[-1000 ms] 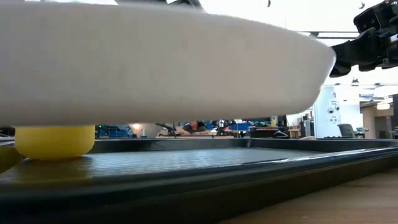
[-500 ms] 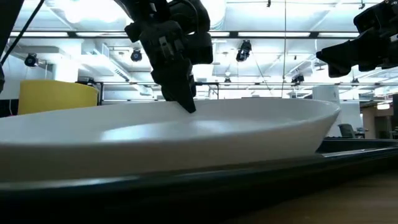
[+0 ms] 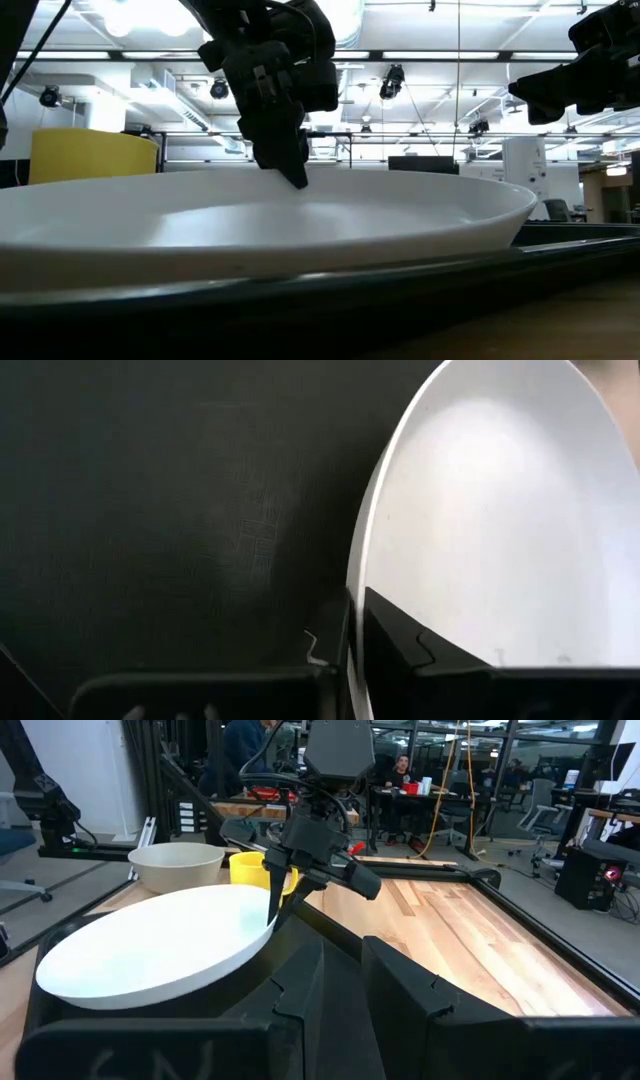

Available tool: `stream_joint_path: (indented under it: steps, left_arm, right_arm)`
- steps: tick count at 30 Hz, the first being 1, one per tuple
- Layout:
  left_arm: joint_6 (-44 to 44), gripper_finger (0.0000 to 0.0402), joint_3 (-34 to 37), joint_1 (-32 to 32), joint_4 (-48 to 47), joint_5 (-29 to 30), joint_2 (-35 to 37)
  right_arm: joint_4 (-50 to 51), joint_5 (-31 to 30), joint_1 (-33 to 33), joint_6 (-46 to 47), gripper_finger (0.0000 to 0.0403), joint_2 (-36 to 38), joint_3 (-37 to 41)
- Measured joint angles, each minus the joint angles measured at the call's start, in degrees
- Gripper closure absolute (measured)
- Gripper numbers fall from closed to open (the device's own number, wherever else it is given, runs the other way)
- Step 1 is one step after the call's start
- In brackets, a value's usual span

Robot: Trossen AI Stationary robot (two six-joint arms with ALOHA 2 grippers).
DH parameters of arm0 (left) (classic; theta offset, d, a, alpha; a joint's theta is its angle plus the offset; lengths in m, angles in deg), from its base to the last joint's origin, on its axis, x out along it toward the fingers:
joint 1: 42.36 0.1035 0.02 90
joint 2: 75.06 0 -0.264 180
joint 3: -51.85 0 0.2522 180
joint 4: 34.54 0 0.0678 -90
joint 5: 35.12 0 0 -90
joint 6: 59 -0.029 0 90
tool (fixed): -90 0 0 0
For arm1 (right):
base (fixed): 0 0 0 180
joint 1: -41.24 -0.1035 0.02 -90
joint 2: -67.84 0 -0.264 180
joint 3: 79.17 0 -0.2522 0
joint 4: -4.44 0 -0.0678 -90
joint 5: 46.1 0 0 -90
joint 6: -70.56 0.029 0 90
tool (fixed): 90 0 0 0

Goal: Set up tray
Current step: Put the white plate on the black serving tray, then put the gray bowl on the white plate

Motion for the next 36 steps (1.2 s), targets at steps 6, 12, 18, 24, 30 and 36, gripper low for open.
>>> stream_joint_path:
  steps: [6, 12, 18, 24, 30, 36]
  left_arm:
    - [0.03, 0.0353, 0.0, 0.0, -0.06, 0.01, 0.0]
    - [0.05, 0.032, 0.0, 0.0, -0.19, 0.03, 0.0]
    - [0.05, 0.0301, 0.0, 0.0, -0.2, 0.01, 0.02]
    - [0.07, 0.0295, 0.0, 0.0, -0.22, 0.03, 0.09]
    - [0.28, 0.0294, 0.0, 0.01, -0.62, 0.07, 0.61]
    - [1.81, 0.0294, 0.0, 0.02, -3.91, 0.1, 2.65]
  right_arm:
    - [0.0, -0.01, -0.02, 0.0, 0.0335, 0.0, 0.0]
    - [0.0, -0.01, -0.02, 0.0, 0.0335, 0.0, 0.0]
    - [0.0, -0.01, -0.01, 0.0, 0.0335, 0.0, 0.01]
    - [0.0, 0.0, -0.02, 0.0, 0.0335, 0.0, 0.0]
    - [0.0, -0.01, -0.02, 0.0, 0.0335, 0.0, 0.0]
    - [0.0, -0.02, 0.0, 0.0, 0.0335, 0.0, 0.0]
